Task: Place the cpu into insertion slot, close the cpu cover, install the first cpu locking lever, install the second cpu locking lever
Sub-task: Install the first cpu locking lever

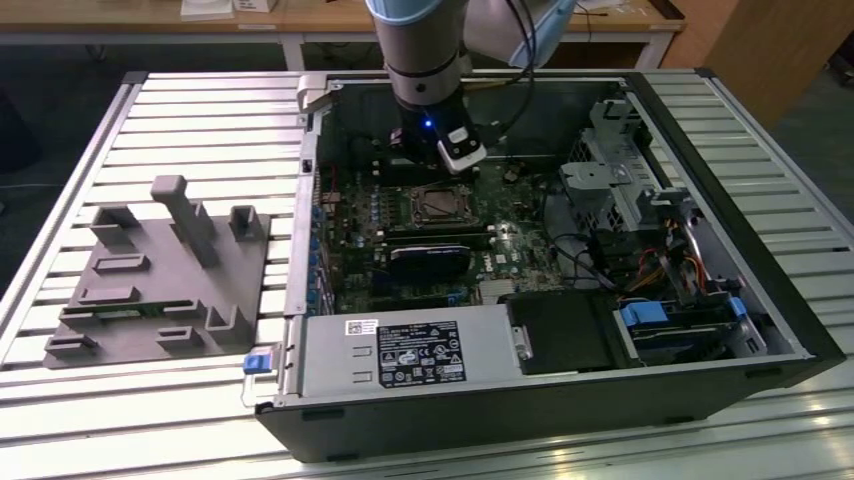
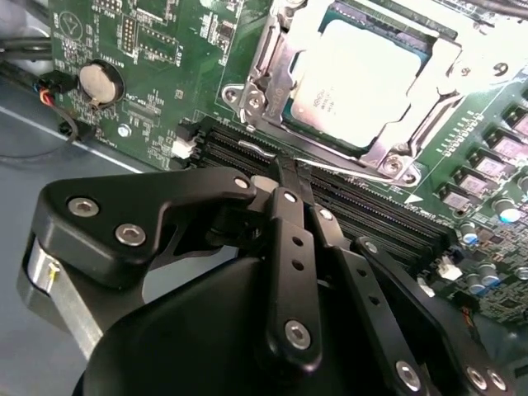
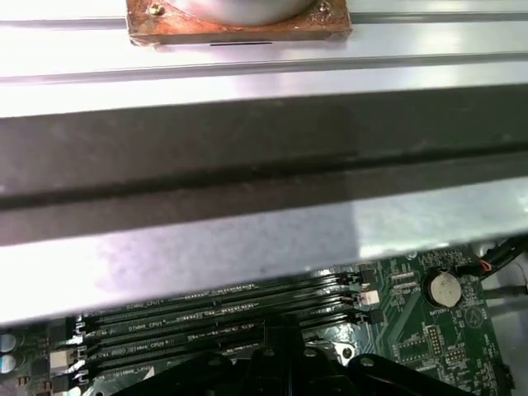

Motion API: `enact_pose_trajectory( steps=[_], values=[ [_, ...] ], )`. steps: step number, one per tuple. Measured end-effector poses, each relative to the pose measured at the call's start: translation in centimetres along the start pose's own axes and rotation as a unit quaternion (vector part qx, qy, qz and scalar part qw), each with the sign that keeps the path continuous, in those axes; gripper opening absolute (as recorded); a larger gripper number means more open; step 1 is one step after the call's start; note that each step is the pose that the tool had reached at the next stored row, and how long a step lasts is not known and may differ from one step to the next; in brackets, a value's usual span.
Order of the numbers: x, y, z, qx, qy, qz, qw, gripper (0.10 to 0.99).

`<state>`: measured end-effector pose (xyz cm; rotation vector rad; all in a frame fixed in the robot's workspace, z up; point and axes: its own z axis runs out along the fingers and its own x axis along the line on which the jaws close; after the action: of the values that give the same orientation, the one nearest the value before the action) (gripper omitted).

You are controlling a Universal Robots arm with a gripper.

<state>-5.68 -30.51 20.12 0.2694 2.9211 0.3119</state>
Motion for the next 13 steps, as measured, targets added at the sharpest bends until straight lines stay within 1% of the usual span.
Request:
enact_pose_trajectory(
  steps=[4,6,13],
  values=[
    [0.02,-0.03,0.13,0.0049,-0.0064,0.027,0.9996,0.106],
    [0.04,-0.02,0.19,0.0066,-0.0085,0.036,0.9993,0.106],
    [0.26,0.28,0.33,0.0092,-0.012,0.05,0.9986,0.106]
  ],
)
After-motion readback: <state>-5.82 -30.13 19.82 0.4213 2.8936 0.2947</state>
